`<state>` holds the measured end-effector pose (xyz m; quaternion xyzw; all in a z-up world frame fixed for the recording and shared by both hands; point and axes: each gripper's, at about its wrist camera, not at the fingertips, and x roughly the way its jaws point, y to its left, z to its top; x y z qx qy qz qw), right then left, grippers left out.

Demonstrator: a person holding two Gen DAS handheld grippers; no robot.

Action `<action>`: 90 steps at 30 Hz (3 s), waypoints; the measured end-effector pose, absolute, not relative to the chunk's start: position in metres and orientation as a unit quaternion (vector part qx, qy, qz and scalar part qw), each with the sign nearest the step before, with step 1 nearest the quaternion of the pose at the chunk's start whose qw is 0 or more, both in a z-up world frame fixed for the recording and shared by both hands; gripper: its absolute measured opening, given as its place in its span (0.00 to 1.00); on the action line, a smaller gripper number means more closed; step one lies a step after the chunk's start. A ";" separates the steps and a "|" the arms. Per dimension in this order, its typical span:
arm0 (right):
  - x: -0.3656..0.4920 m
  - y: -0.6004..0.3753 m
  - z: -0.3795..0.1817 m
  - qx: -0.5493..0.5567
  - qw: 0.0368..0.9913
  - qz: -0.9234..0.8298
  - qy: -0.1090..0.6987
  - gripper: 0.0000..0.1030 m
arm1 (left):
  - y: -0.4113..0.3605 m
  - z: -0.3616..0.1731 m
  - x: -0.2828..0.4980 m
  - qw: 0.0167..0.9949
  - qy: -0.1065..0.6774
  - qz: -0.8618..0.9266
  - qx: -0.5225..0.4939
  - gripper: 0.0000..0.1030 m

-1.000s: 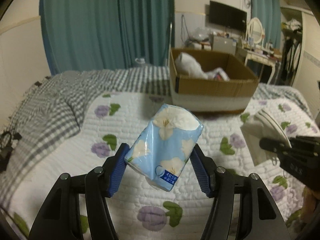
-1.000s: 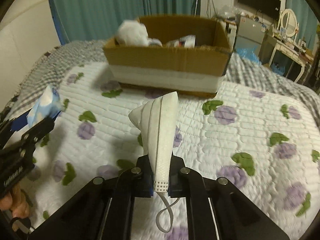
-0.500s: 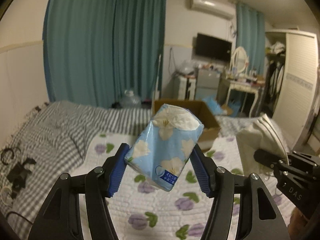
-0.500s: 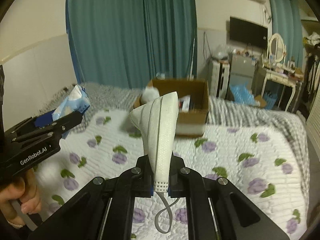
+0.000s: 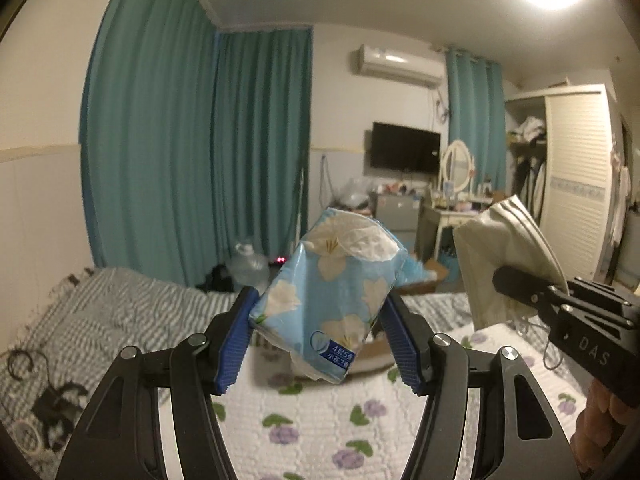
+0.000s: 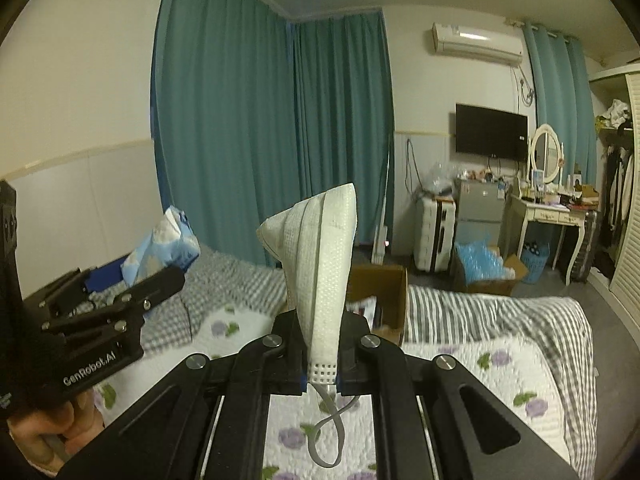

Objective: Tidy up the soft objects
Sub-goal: 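Lift and carry the tissue packet and face mask in both tools over the box, then open both tools to drop the tissue packet and face mask into the box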

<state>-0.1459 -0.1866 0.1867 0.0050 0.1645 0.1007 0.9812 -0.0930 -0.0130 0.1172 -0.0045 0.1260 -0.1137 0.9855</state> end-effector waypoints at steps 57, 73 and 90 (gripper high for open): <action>0.183 -0.209 -0.004 -0.046 0.937 0.047 0.344 0.08 | -0.100 -0.045 0.178 0.932 0.344 -0.105 0.040 0.64; 0.164 -0.204 0.013 -0.048 0.950 0.048 0.305 0.54 | -0.085 -0.010 0.163 0.944 0.316 -0.098 -0.018 0.77; 0.106 -0.196 0.096 -0.041 0.970 0.031 0.236 0.87 | -0.047 0.074 0.099 0.968 0.235 -0.083 -0.014 0.79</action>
